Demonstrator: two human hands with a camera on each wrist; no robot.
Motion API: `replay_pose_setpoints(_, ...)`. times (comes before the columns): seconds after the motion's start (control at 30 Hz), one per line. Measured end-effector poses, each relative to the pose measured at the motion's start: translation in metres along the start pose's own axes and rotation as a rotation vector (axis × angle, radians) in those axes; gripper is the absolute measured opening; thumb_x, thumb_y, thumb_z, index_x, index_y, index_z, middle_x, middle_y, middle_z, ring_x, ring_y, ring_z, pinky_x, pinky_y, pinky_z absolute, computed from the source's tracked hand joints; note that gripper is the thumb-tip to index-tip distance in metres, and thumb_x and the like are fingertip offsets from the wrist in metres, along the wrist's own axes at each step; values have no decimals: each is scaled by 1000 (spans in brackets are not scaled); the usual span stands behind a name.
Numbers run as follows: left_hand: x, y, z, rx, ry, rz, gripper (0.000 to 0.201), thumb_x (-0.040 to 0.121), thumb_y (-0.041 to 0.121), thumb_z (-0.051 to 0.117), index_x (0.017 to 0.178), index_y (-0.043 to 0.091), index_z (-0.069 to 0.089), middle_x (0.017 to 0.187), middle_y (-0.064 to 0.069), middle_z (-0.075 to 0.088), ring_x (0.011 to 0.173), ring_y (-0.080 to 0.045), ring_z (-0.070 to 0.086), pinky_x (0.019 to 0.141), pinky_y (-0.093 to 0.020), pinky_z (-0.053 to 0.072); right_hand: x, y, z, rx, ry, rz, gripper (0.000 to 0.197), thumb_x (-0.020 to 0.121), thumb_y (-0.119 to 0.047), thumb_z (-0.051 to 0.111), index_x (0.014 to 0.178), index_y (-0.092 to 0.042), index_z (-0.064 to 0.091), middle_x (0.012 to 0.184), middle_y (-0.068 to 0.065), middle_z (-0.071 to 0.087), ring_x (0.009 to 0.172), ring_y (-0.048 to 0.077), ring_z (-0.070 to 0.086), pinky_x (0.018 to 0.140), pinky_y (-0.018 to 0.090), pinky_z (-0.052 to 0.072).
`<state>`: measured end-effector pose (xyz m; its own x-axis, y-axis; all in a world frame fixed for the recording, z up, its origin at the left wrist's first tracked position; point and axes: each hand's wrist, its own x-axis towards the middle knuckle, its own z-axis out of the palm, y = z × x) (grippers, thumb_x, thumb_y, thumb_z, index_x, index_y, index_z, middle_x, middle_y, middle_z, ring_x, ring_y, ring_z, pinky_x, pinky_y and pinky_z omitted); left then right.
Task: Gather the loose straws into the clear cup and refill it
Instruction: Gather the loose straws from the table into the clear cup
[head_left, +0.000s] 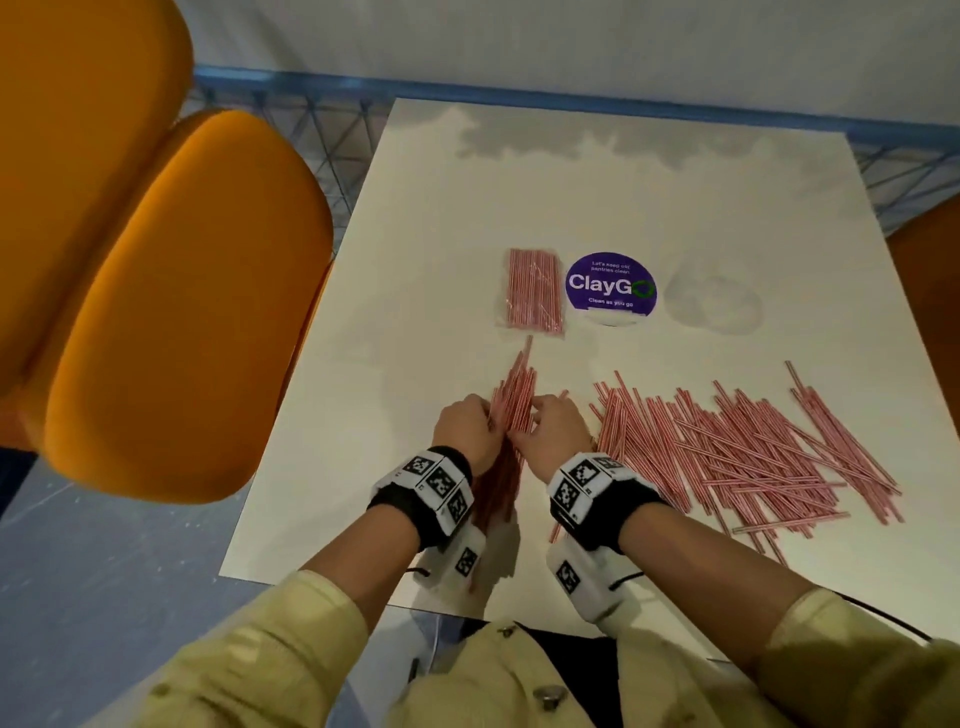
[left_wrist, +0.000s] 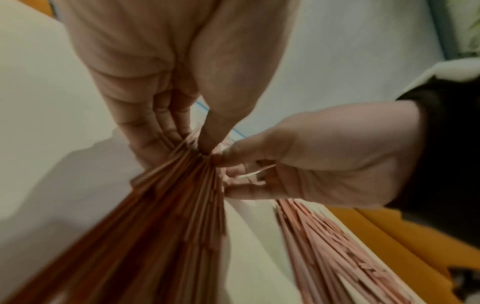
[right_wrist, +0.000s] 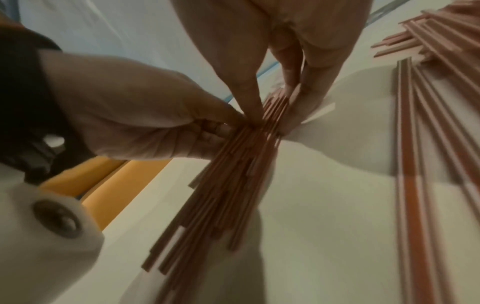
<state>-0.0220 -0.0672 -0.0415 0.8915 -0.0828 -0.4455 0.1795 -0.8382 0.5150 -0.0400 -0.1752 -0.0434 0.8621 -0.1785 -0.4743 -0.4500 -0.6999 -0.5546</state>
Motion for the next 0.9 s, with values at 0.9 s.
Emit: replay_pose_setpoints(0.9, 15, 34, 6, -657, 6, -21, 38, 99, 38, 35, 113, 5, 46, 103, -6, 57, 95, -19, 54, 84, -30, 43, 18, 0, -26, 819, -19, -64, 41, 77, 17, 53, 113, 1, 63, 90, 10, 64, 85, 20, 60, 92, 35, 49)
